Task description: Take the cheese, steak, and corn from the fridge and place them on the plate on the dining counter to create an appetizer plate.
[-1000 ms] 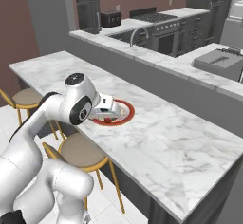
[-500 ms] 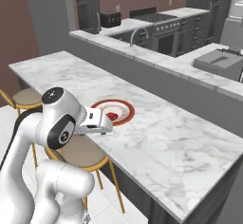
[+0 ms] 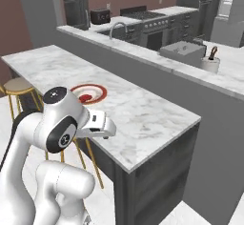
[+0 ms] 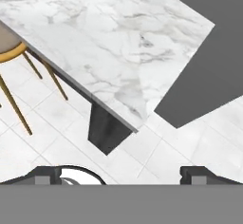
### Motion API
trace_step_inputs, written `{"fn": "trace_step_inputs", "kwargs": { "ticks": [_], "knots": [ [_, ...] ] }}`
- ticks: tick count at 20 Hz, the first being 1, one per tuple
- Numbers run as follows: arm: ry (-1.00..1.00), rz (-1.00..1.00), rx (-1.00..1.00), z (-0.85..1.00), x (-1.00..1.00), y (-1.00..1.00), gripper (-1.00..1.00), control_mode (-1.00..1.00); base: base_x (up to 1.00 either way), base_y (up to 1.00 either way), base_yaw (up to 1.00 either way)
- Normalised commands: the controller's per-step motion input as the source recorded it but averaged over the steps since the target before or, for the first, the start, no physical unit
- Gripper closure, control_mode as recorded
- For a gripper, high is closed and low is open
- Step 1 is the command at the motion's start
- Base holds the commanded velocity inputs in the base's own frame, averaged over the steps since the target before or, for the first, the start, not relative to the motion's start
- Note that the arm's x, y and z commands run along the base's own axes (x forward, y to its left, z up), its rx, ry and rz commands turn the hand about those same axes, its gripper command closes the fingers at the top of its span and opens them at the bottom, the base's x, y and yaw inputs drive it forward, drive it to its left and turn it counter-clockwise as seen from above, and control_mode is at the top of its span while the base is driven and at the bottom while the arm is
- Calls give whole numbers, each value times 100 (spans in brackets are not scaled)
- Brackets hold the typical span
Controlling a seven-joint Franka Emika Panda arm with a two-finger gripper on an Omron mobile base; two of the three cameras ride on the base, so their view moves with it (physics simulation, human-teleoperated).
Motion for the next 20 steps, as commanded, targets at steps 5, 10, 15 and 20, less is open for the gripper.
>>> {"fn": "trace_step_inputs", "kwargs": {
  "ticks": [5,10,15,20],
  "knots": [
    [0,0,0,0,0,0,-100,100,-88,-100,-4],
    [0,0,0,0,0,0,-100,100,-32,-100,-8],
    [0,0,0,0,0,0,-100,100,-6,-100,-18],
    [0,0,0,0,0,0,-100,100,5,-100,-27]
  ]
}}
